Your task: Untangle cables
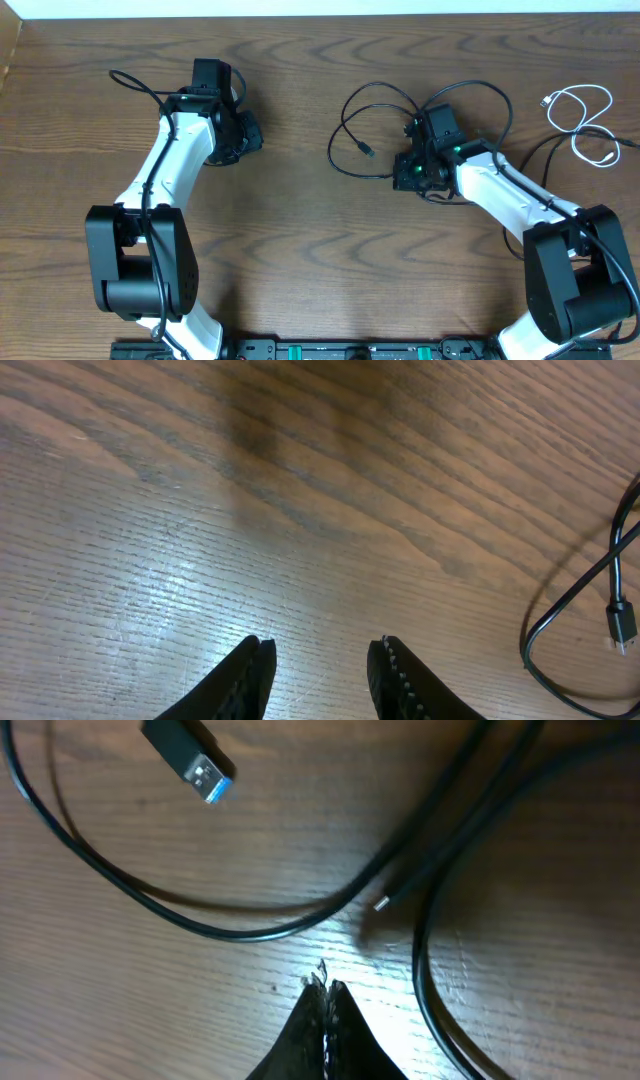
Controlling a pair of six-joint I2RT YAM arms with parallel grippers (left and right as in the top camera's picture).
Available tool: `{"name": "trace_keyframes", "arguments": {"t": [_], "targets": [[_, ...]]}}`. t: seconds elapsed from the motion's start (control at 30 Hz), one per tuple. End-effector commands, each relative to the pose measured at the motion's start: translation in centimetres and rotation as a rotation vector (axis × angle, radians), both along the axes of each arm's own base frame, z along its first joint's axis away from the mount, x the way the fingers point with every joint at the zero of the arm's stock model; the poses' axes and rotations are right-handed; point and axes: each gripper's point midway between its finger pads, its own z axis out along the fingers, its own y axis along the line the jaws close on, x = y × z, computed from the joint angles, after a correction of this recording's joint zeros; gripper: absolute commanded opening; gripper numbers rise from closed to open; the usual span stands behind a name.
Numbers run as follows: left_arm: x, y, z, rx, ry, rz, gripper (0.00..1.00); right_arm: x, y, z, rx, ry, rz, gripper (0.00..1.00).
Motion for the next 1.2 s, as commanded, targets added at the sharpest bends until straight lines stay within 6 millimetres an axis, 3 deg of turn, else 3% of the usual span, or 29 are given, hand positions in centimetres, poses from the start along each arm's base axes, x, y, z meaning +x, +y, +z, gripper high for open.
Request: {"name": "trace_keyframes", "arguments": {"t": [0.0, 0.27, 0.37, 0.73, 1.0, 1.17], "targets": [[0.1, 0.1, 0.0, 0.016, 0.000, -0.011, 0.36, -0.3, -0.3, -0.5, -0.014, 0.008, -0.007, 0.01], [0.1, 0.1, 0.0, 0.016, 0.000, -0.011, 0.36, -0.3, -0.6, -2.9, 0.007, 0.068, -0.020, 0.01], [0.1, 0.1, 0.0, 0.017, -0.001, -0.011, 0.36, 0.1, -1.6, -3.1, 0.051, 0.096, -0.056, 0.01], [0.1, 0.1, 0.0, 0.017, -0.001, -0.011, 0.36, 1.2, -14.5, -4.3, -0.264, 0.096, -0.351, 0.01], [0.1, 0.1, 0.0, 0.017, -0.001, -0.011, 0.36, -0.5, -24.7, -4.5, -0.294, 0.161, -0.630, 0.01], [0.1, 0.1, 0.0, 0.017, -0.001, -0.011, 0.36, -2.6, -27.5, -4.7, -0.261, 0.229, -0.723, 0.02]]}}
